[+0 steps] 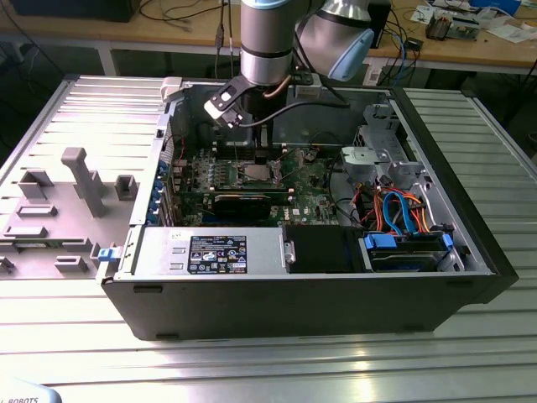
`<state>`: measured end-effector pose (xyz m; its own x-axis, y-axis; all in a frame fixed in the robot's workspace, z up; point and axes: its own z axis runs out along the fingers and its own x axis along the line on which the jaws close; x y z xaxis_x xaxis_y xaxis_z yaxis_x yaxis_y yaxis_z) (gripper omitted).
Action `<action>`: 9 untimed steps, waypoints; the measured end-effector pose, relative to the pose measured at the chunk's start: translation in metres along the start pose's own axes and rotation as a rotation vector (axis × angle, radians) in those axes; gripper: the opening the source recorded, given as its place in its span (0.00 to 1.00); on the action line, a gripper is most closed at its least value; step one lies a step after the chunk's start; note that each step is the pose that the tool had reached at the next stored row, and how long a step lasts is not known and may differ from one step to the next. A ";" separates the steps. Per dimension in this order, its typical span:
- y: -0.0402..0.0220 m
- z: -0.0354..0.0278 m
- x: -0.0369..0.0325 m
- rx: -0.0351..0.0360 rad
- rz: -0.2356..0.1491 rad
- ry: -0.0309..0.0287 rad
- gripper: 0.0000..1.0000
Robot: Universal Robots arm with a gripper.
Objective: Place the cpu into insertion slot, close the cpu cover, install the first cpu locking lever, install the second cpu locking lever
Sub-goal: 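Close the cpu cover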
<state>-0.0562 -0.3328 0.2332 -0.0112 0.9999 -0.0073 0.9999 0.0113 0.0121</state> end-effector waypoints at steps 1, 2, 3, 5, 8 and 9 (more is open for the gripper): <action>0.0000 -0.0012 0.0000 0.0001 0.000 0.0000 0.11; 0.0000 -0.0022 0.0000 0.0000 0.000 0.0000 0.11; 0.0000 -0.0034 0.0000 0.0000 0.000 0.0001 0.11; 0.0001 -0.0054 0.0000 0.0000 0.000 0.0001 0.11; 0.0001 -0.0086 -0.0001 0.0001 0.000 -0.0003 0.11; 0.0001 -0.0102 -0.0001 0.0001 0.000 -0.0012 0.11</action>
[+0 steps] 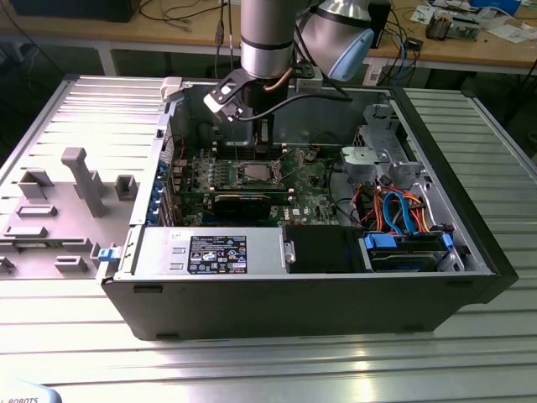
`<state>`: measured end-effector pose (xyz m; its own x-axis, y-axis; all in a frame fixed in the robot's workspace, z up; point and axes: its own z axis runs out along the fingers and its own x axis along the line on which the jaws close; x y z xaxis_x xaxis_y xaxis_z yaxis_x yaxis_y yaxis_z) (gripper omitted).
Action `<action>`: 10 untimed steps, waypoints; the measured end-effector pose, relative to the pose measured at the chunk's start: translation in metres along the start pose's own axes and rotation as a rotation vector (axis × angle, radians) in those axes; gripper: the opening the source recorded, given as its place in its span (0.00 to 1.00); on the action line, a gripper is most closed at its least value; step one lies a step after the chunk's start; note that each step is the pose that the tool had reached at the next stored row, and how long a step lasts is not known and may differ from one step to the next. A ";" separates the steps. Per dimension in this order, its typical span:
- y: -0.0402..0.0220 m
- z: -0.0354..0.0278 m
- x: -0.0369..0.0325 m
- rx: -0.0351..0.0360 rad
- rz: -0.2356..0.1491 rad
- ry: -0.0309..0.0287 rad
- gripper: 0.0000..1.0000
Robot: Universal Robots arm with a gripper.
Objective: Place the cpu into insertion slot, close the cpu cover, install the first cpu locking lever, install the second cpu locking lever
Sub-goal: 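Close the cpu cover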
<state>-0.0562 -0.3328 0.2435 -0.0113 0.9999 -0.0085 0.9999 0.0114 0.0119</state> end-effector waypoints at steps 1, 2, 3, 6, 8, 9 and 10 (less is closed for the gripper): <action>0.0000 -0.0015 0.0000 -0.0001 0.000 -0.0010 0.11; 0.0000 -0.0027 0.0000 0.0000 0.000 -0.0023 0.11; 0.0000 -0.0046 0.0000 0.0000 0.000 -0.0041 0.11; 0.0000 -0.0082 0.0000 -0.0001 0.000 -0.0084 0.11; 0.0001 -0.0114 -0.0001 0.0001 0.000 -0.0162 0.11; 0.0002 -0.0133 -0.0001 0.0001 0.000 -0.0194 0.11; 0.0002 -0.0147 -0.0001 0.0001 0.000 -0.0209 0.11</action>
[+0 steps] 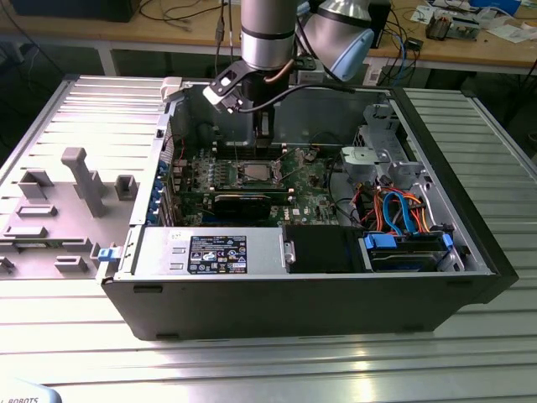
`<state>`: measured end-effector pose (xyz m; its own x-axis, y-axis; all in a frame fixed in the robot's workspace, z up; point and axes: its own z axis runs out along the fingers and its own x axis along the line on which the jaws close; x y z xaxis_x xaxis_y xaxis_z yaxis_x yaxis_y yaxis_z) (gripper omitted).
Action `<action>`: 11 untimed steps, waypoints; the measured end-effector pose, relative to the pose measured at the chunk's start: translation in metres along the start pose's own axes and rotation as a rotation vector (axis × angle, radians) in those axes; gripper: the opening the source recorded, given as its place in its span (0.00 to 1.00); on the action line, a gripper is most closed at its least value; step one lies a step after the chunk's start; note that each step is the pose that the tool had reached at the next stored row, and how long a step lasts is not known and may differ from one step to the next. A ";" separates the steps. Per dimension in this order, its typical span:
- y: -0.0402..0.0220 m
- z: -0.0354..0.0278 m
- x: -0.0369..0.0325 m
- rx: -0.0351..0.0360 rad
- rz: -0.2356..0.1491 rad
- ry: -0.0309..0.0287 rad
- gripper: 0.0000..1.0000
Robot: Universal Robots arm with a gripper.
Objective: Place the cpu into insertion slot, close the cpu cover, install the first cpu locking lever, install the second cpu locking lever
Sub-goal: 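Close the cpu cover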
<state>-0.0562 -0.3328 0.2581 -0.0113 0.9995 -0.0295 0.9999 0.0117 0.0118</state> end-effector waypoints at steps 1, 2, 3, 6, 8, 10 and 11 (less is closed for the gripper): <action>0.0000 -0.0035 -0.0001 0.0000 0.000 -0.0036 0.11; 0.0000 -0.0068 -0.0002 0.0001 0.000 -0.0060 0.11; 0.0001 -0.0089 -0.0003 0.0001 0.000 -0.0076 0.11; 0.0001 -0.0145 -0.0004 0.0001 0.000 -0.0113 0.11; 0.0002 -0.0173 -0.0005 0.0001 0.000 -0.0134 0.11; 0.0001 -0.0203 -0.0006 0.0001 0.000 -0.0151 0.11; 0.0001 -0.0202 -0.0006 0.0001 0.000 -0.0150 0.11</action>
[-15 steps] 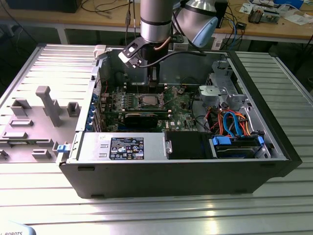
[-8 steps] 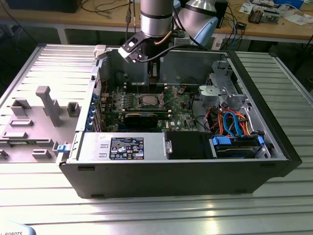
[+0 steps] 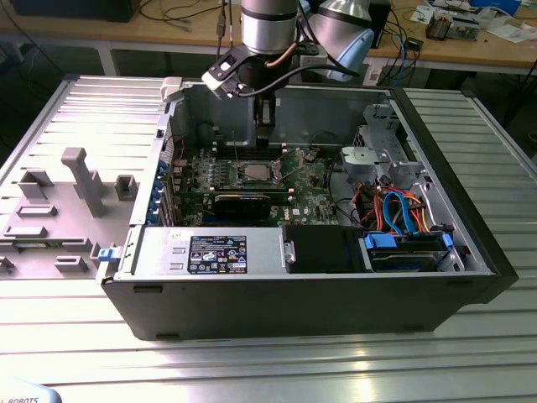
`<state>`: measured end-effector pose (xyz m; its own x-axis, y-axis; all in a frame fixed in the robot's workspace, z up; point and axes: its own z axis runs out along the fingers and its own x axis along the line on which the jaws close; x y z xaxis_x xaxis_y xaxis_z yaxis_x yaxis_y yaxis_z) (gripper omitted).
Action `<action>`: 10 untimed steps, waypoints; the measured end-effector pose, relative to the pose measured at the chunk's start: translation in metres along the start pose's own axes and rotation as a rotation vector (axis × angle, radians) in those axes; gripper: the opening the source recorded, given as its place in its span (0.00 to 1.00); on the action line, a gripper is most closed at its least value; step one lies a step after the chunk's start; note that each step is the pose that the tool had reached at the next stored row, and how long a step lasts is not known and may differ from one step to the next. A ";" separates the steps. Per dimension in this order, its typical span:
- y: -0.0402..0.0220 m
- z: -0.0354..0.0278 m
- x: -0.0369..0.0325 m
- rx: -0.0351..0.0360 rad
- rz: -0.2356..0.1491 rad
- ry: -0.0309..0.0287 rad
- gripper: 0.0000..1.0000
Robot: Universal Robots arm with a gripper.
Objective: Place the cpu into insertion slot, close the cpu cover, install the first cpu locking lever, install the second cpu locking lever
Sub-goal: 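Close the cpu cover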
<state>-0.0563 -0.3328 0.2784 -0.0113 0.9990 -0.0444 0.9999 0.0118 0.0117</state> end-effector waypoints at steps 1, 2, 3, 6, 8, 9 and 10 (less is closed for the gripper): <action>0.0000 0.0000 0.0000 0.0000 0.000 0.0000 0.11; 0.0000 -0.0001 0.0000 0.0001 0.000 -0.0001 0.11; 0.0000 -0.0001 0.0000 0.0001 0.000 -0.0002 0.11; 0.0001 -0.0001 0.0000 0.0002 0.000 -0.0003 0.11; 0.0001 -0.0001 0.0000 0.0001 0.000 -0.0006 0.11; 0.0001 -0.0001 0.0000 0.0001 0.000 -0.0007 0.11; 0.0001 -0.0001 0.0000 0.0001 0.000 -0.0008 0.11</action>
<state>-0.0562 -0.3328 0.2785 -0.0113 0.9989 -0.0452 0.9999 0.0118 0.0115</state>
